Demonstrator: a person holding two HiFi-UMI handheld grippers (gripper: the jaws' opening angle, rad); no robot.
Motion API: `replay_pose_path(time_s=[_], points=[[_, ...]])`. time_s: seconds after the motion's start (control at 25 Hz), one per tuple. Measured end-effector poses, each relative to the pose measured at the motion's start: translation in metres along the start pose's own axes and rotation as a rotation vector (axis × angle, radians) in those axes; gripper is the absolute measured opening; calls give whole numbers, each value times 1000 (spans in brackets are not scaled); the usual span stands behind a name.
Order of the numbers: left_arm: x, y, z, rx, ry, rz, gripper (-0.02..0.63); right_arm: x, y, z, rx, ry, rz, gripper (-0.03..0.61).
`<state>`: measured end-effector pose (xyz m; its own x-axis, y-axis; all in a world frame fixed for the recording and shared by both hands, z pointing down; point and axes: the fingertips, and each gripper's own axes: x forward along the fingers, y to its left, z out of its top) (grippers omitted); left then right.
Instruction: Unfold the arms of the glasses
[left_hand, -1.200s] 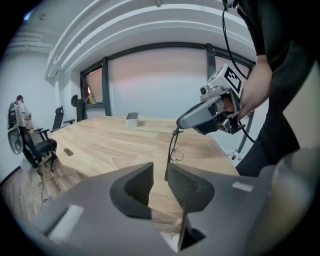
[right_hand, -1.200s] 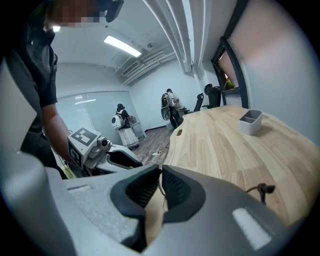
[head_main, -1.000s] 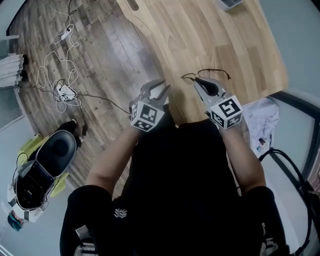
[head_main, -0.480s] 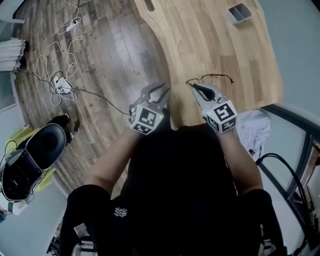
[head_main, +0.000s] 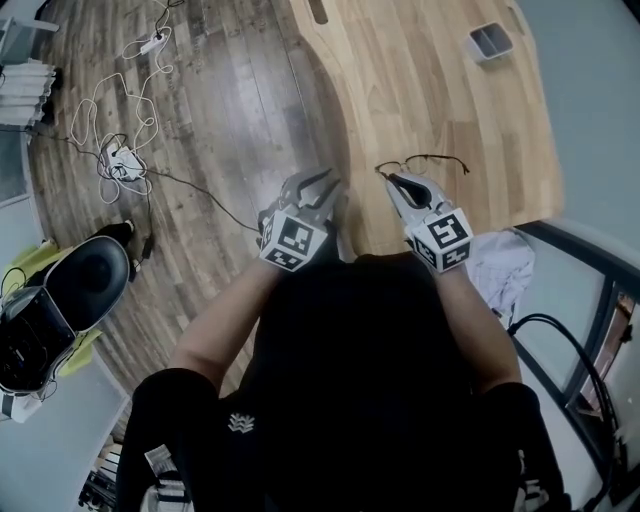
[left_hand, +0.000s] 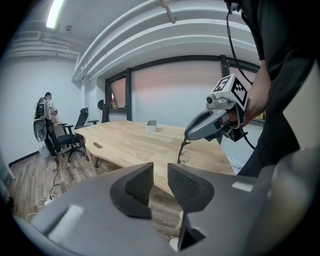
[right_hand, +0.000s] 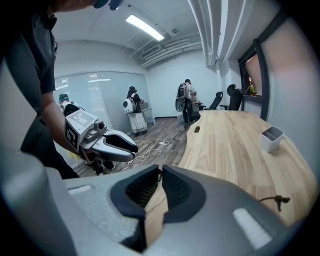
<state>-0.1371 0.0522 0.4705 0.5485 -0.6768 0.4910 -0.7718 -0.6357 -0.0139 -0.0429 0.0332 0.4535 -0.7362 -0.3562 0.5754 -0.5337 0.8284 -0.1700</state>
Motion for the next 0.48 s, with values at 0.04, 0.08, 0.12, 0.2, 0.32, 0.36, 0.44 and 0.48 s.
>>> replay_pose_path(time_s=[0.04, 0.08, 0.12, 0.2, 0.32, 0.36, 0.44, 0.48], points=[[-1, 1, 0, -1, -2, 0, 95, 0, 2, 0, -3, 1, 1, 25], [-2, 2, 0, -3, -6, 2, 95, 0, 5, 1, -6, -1, 2, 25], [-3, 3, 1, -6, -10, 3, 95, 0, 6, 2, -7, -4, 2, 26], [-3, 4, 3, -9, -20, 4, 95, -3, 8, 5, -9, -17, 0, 26], [-2, 4, 8, -13, -37, -4, 95, -9, 7, 11, -16, -49, -19, 29], [-2, 3, 9, -16, -42, -8, 95, -12, 7, 14, -17, -62, -29, 35], [-3, 1, 11, -24, -51, -13, 95, -21, 8, 22, -9, -99, -38, 41], [-4, 0, 13, -30, -58, -15, 95, -27, 8, 29, -4, -127, -41, 41]])
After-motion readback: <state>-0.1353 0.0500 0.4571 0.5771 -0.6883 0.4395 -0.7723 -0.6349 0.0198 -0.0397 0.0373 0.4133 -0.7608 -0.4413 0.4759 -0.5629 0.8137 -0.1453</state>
